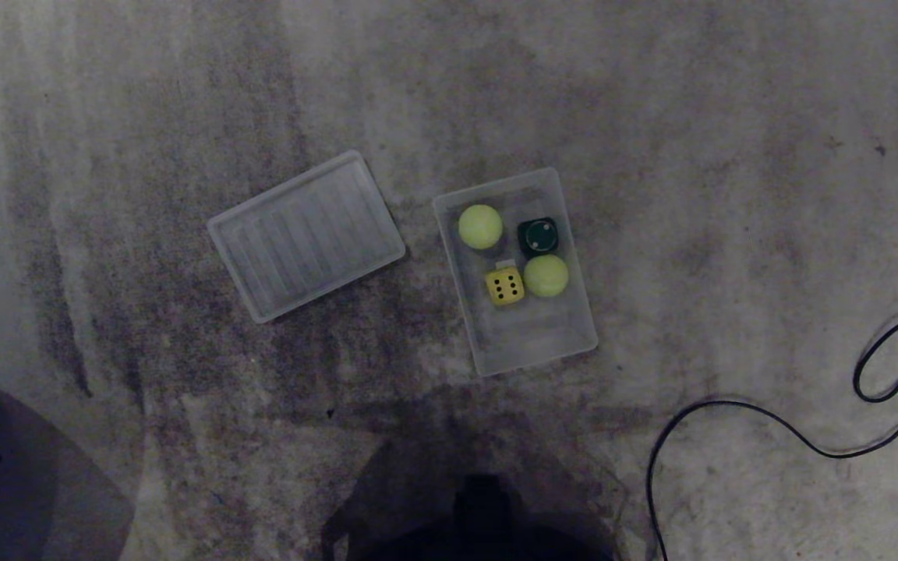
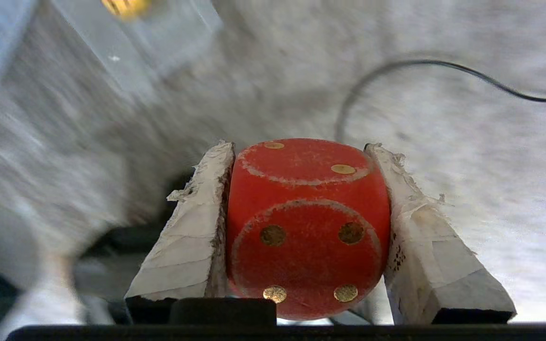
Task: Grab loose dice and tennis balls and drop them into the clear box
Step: Put the toys in the box
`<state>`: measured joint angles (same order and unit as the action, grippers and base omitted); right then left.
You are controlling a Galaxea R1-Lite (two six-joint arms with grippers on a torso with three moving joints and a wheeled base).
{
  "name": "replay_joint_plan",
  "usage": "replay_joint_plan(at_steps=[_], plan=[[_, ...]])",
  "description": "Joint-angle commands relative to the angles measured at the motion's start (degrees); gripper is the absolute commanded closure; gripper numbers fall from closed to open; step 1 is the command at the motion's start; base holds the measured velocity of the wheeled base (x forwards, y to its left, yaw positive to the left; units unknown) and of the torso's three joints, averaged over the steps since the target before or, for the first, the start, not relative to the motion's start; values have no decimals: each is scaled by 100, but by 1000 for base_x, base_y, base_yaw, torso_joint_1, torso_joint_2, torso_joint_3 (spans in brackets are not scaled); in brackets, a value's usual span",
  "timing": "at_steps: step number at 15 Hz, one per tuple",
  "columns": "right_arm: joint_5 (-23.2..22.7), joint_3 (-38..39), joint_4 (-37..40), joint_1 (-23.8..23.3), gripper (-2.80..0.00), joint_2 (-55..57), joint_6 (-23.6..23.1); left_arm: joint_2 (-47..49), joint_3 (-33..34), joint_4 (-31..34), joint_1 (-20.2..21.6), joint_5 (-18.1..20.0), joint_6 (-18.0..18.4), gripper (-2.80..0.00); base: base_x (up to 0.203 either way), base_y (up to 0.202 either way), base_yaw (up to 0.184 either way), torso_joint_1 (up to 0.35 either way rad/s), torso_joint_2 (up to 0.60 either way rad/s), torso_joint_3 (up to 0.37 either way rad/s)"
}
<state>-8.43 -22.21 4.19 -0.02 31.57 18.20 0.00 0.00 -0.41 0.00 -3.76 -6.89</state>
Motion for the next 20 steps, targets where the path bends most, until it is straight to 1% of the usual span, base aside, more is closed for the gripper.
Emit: replay_joint_plan(at_steps=[1, 2, 4, 6, 9, 12, 14, 16, 17, 20], plan=[[-56, -112, -743, 15, 0, 1376, 176, 0, 0, -2, 0, -2, -6, 0, 0, 0, 0, 0, 0, 0], [-96, -137, -1304, 52, 0, 1889, 350, 9, 0, -2, 0, -2, -6, 0, 0, 0, 0, 0, 0, 0], [-141, -204, -2496, 247, 0, 2939, 847, 1, 0, -2, -1, -2, -6, 0, 0, 0, 0, 0, 0, 0], [-154, -392, -3361, 394, 0, 3860, 1244, 9, 0, -2, 0, -2, -6, 0, 0, 0, 0, 0, 0, 0], [-165, -845, -4500, 577, 0, 5000, 1570, 5, 0, -2, 0, -2, -6, 0, 0, 0, 0, 0, 0, 0], [-168, -1349, -5698, 757, 0, 5887, 1844, 5, 0, -2, 0, -2, -6, 0, 0, 0, 0, 0, 0, 0], [-166, -1633, -6017, 936, 0, 6305, 1978, 9, 0, -2, 0, -2, -6, 0, 0, 0, 0, 0, 0, 0], [-169, -1843, -6648, 1153, 0, 6671, 2404, 9, 0, -2, 0, -2, -6, 0, 0, 0, 0, 0, 0, 0], [-168, -1987, -6840, 1337, 0, 6795, 2609, 9, 0, -2, 0, -2, -6, 0, 0, 0, 0, 0, 0, 0], [-168, -2459, -6930, 1696, 0, 7126, 3236, 8, 0, -2, 0, -2, -6, 0, 0, 0, 0, 0, 0, 0]])
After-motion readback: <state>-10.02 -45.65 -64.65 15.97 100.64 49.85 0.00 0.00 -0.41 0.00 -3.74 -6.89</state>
